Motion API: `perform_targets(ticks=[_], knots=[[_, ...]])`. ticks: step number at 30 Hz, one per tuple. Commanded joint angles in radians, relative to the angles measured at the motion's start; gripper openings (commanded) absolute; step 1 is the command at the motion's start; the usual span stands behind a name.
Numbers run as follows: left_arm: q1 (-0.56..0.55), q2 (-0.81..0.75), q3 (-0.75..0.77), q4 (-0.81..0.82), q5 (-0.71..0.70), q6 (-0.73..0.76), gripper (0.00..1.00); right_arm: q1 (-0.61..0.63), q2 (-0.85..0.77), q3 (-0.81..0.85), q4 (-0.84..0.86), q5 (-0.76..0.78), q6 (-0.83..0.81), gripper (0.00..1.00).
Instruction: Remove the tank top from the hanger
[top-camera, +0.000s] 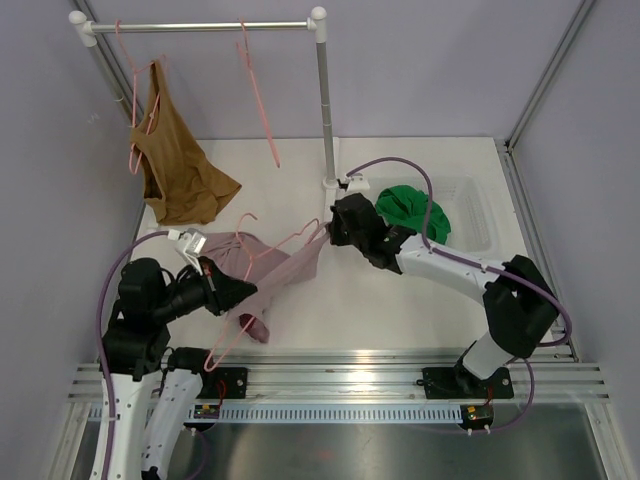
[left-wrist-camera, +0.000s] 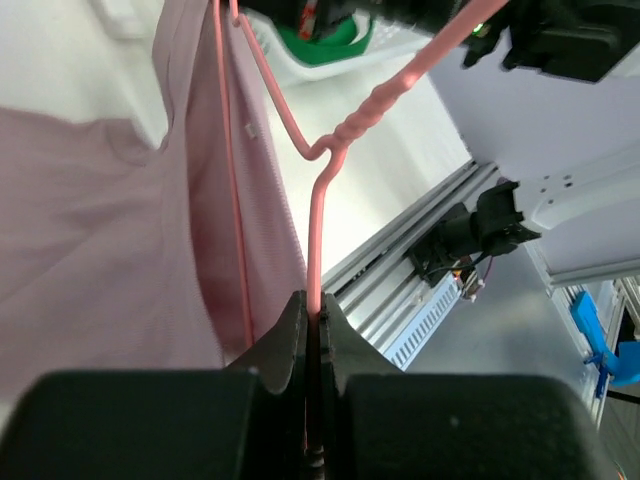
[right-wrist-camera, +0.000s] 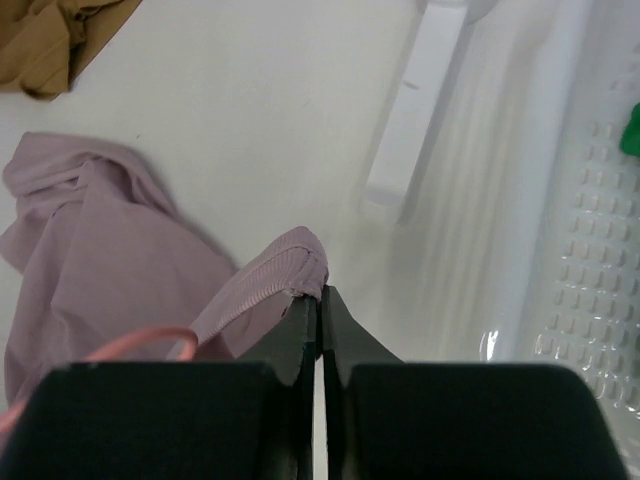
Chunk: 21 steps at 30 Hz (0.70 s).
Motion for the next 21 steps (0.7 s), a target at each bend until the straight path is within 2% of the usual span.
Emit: perform_targets(ticks=[1, 3, 4, 6, 7, 9, 10, 13, 16, 18, 21], knots=[[-0.005, -0.051, 0.066, 0.178, 0.108, -0.111, 0.0, -0.014, -0.098, -0.061, 0.015, -0.084, -0.032, 0.0], [-0.005, -0.089, 0.046, 0.352, 0.086, -0.225, 0.0, -0.014, -0.195, -0.098, 0.048, -0.209, -0.015, 0.0], [-0.005, -0.1, 0.037, 0.491, 0.059, -0.263, 0.0, -0.014, -0.231, -0.136, 0.048, -0.27, -0.003, 0.0], [-0.005, -0.128, 0.002, 0.651, 0.026, -0.38, 0.0, -0.014, -0.346, -0.181, 0.089, -0.315, 0.038, 0.0], [-0.005, -0.135, -0.014, 0.795, -0.027, -0.411, 0.0, -0.014, -0.421, -0.189, 0.094, -0.414, 0.045, 0.0], [-0.005, -0.146, -0.056, 0.973, -0.085, -0.481, 0.0, -0.014, -0.489, -0.194, 0.095, -0.531, 0.062, 0.0], [-0.005, -0.145, -0.063, 1.102, -0.143, -0.492, 0.0, -0.014, -0.546, -0.188, 0.091, -0.648, 0.068, 0.0], [-0.005, -0.105, -0.057, 1.288, -0.24, -0.495, 0.0, -0.014, -0.632, -0.162, 0.08, -0.874, 0.106, 0.0], [-0.005, -0.002, -0.015, 1.435, -0.279, -0.498, 0.0, -0.014, -0.698, -0.122, 0.065, -0.977, 0.137, 0.0], [-0.005, 0.061, 0.034, 1.424, -0.294, -0.474, 0.0, -0.012, -0.729, -0.087, -0.021, -0.947, 0.117, 0.0], [-0.005, 0.148, 0.188, 1.082, -0.429, -0.393, 0.0, -0.012, -0.74, -0.042, -0.113, -0.863, 0.071, 0.0]])
